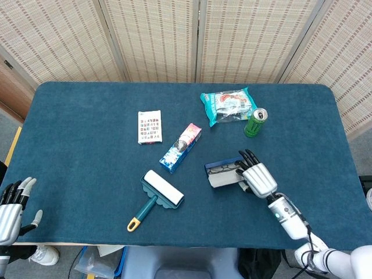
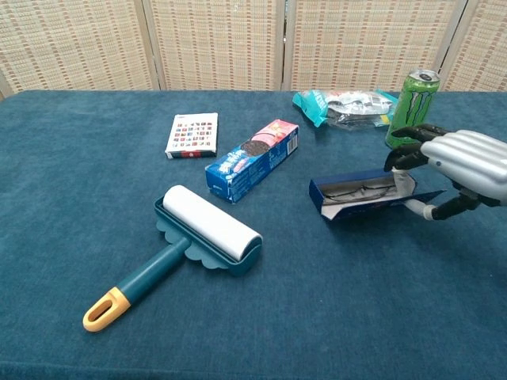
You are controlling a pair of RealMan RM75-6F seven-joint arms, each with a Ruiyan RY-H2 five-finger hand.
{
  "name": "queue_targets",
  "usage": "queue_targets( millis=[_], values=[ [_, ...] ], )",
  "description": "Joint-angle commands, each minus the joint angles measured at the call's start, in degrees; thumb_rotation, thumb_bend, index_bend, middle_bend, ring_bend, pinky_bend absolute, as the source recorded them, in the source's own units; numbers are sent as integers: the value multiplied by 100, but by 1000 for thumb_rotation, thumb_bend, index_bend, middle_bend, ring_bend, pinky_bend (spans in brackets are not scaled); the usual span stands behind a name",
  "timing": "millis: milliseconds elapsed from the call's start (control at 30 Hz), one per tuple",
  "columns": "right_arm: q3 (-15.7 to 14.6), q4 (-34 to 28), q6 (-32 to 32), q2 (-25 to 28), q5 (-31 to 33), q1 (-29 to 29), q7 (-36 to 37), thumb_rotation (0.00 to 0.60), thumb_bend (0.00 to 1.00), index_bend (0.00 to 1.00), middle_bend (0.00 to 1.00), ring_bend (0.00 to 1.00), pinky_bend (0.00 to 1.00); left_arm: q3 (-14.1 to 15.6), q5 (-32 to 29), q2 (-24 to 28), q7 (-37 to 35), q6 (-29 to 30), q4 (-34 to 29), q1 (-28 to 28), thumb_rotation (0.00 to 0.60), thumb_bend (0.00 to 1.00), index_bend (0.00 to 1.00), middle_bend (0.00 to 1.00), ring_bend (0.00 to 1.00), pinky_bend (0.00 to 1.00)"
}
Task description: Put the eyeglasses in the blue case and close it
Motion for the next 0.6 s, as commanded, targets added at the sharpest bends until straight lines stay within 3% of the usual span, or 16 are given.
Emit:
queue_targets(
  millis=[33,500,600],
  values=[
    [-176,-550,276,414,-65,-329,-317,600,415,634,285,38,0,10,5,1,-2,3,-2,8,600,382,3,0,0,0],
    [244,-383,-139,215,218,-167,-515,600,419,631,276,38,0,32,4,58,-63,13,-23,38,600,382,3,0,0,0],
    [351,-264,-243,128,301,-103,-568,600,419,544,240,38,0,34,9,67,-101,28,-9,49,600,382,2,0,0,0]
  ],
)
